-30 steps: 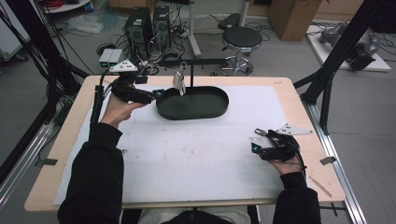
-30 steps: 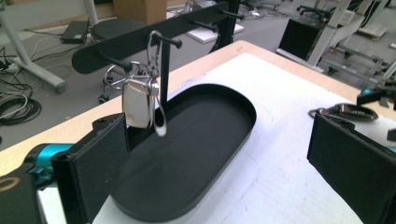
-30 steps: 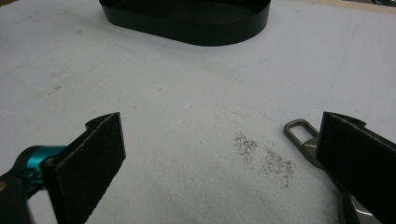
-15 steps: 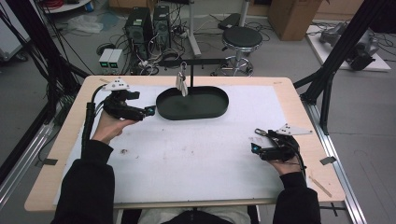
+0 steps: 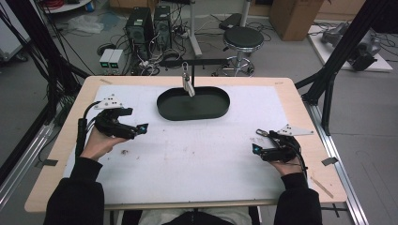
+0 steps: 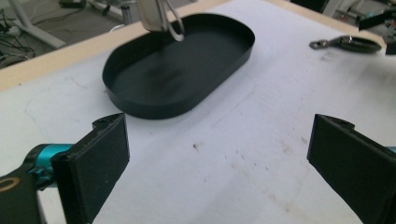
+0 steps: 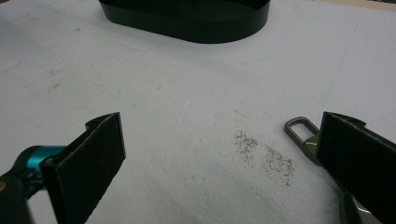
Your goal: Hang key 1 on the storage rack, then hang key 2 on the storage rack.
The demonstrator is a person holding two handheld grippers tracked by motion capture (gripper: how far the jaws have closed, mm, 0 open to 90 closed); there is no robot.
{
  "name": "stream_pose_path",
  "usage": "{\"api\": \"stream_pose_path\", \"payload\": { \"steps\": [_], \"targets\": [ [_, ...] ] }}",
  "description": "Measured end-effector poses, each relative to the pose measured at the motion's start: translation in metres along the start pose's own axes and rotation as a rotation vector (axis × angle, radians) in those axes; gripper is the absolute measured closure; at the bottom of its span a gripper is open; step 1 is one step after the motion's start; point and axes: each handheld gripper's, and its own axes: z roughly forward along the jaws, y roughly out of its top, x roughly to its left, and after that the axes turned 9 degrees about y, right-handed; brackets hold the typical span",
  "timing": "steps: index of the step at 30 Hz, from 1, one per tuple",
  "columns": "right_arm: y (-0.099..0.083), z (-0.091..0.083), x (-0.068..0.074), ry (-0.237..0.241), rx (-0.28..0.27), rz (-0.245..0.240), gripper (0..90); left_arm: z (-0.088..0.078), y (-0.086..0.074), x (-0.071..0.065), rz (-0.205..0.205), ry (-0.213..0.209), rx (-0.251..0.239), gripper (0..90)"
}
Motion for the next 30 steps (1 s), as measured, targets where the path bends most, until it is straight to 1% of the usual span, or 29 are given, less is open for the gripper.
{"api": "stream_pose_path", "payload": {
  "steps": [2,6,10,11,14,20,26,30],
  "targets": [
    [0.000,0.000,0.000,-0.001,-0.002,-0.003,0.8,-0.001,-0.005,0.000,0.001,0.007,0.011,6.2],
    [0.000,0.000,0.000,-0.001,-0.002,-0.004,0.8,-0.004,-0.015,-0.002,-0.009,0.017,0.004,6.2],
    [0.000,-0.001,-0.001,-0.007,-0.001,0.004,0.8,-0.008,-0.027,-0.001,-0.004,0.028,0.026,6.2],
    [0.000,-0.001,-0.002,-0.007,-0.003,0.005,0.8,-0.008,-0.031,-0.001,-0.013,0.028,0.030,6.2],
    [-0.001,-0.002,-0.003,-0.016,0.000,0.006,0.8,-0.011,-0.039,0.002,-0.017,0.038,0.036,6.2],
    [-0.001,-0.003,-0.004,-0.020,0.003,0.004,0.8,-0.016,-0.056,0.006,-0.043,0.058,0.026,6.2],
    [0.000,-0.004,-0.009,-0.043,0.019,0.009,0.8,-0.017,-0.076,0.005,-0.050,0.060,0.054,6.2],
    [0.003,-0.010,-0.013,-0.053,0.004,0.022,0.8,-0.021,-0.083,0.004,-0.055,0.064,0.039,6.2]
  ]
}}
